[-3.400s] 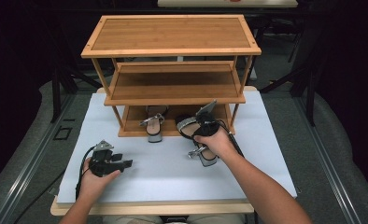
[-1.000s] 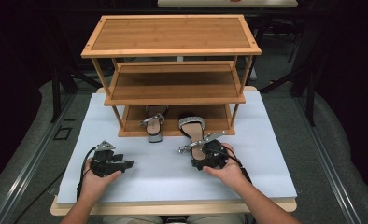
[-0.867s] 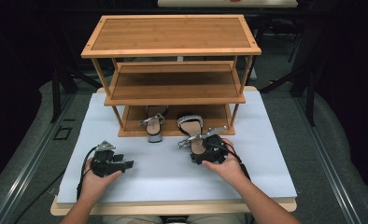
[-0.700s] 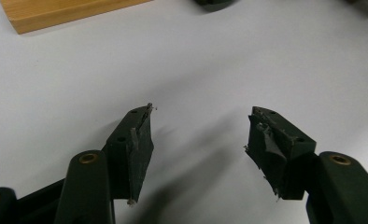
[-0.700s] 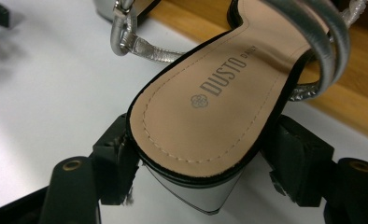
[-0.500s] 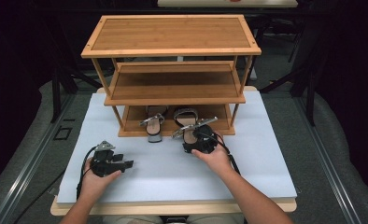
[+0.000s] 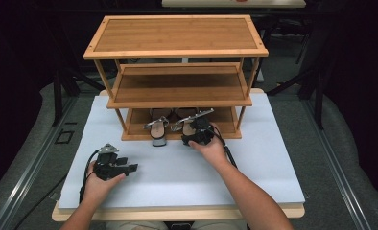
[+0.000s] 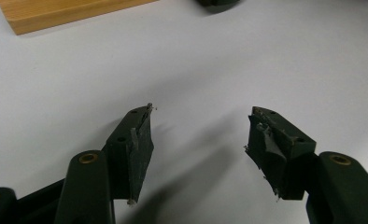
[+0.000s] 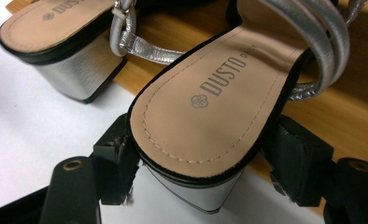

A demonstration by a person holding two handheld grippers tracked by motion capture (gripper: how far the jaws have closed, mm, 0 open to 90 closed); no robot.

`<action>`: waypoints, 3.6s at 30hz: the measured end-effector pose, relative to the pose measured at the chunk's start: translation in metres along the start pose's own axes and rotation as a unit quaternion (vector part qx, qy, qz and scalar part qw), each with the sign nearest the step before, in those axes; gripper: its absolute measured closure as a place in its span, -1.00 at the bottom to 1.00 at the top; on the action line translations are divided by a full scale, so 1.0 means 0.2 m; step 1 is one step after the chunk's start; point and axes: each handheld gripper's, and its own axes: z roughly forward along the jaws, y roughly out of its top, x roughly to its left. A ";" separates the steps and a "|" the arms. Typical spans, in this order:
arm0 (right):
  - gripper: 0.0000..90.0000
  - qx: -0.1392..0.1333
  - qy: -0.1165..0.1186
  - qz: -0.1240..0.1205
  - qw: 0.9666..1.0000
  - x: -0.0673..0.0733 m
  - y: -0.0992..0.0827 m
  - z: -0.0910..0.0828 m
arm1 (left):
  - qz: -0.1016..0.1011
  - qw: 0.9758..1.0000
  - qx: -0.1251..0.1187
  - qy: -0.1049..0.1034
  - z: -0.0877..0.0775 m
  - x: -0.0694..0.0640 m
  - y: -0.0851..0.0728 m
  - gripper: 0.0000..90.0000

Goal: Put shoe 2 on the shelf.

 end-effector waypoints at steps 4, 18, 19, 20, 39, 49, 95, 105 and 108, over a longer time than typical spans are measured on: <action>-0.33 -0.044 0.013 -0.001 0.999 -0.02 0.01 0.05 | 0.003 1.000 0.001 -0.002 0.01 -0.01 0.00 -0.12; -0.41 -0.030 0.003 0.025 0.999 0.01 -0.02 0.03 | 0.011 1.000 0.001 -0.006 0.05 -0.03 0.12 -0.04; -0.41 -0.031 0.004 0.022 0.999 0.01 -0.02 0.01 | 0.014 1.000 0.000 -0.003 0.05 -0.03 0.14 0.00; -0.41 -0.028 0.006 0.021 0.999 0.02 -0.03 -0.01 | 0.012 1.000 -0.007 -0.006 0.05 -0.03 0.15 0.02; 0.62 -0.047 -0.026 0.064 0.997 -0.07 -0.15 -0.12 | -0.021 0.999 -0.015 0.020 0.16 0.00 0.39 0.75; 0.66 -0.052 -0.044 0.085 0.994 -0.04 -0.16 -0.02 | -0.020 0.999 0.001 0.033 0.29 -0.03 0.44 0.78; 0.39 -0.042 -0.022 0.067 0.997 -0.02 -0.15 -0.10 | -0.012 1.000 0.007 0.020 0.20 -0.09 0.49 0.74; 0.03 -0.046 -0.005 0.059 0.997 -0.01 -0.17 -0.23 | -0.008 1.000 -0.003 0.014 0.05 -0.09 0.48 0.46; -0.04 -0.043 -0.006 0.055 0.998 -0.01 -0.17 -0.25 | -0.013 1.000 -0.009 0.001 0.02 -0.08 0.48 0.26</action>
